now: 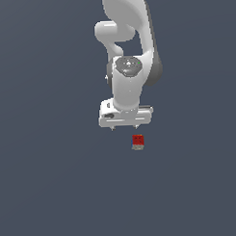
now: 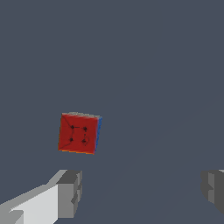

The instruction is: Pick up the object and move it to a goal position.

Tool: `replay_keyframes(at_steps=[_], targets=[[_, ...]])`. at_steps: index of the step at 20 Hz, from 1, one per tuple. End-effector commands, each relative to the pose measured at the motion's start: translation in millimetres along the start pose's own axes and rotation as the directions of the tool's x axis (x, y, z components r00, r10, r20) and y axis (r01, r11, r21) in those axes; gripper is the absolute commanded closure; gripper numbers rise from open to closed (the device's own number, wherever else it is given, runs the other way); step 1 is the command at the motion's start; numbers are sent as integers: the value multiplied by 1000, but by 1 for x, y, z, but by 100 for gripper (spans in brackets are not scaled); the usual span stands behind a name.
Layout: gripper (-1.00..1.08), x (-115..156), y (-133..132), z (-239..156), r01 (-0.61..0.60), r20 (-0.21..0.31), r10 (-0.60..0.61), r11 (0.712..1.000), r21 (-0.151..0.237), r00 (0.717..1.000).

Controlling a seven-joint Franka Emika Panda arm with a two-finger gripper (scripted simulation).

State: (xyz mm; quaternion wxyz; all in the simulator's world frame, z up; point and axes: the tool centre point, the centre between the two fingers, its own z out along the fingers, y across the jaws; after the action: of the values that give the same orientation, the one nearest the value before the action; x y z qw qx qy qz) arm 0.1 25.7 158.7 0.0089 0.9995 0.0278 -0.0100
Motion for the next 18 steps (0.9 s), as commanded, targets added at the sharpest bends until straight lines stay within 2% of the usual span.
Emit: replay_keyframes(at_steps=[1,11,18], targets=[[-92,0,0,0,0,0,0,1000,0,1000],[-92,3,-29,5,23,1,-23,999,26,1000],[-92,3,-29,5,26,1,-26,999,26,1000]])
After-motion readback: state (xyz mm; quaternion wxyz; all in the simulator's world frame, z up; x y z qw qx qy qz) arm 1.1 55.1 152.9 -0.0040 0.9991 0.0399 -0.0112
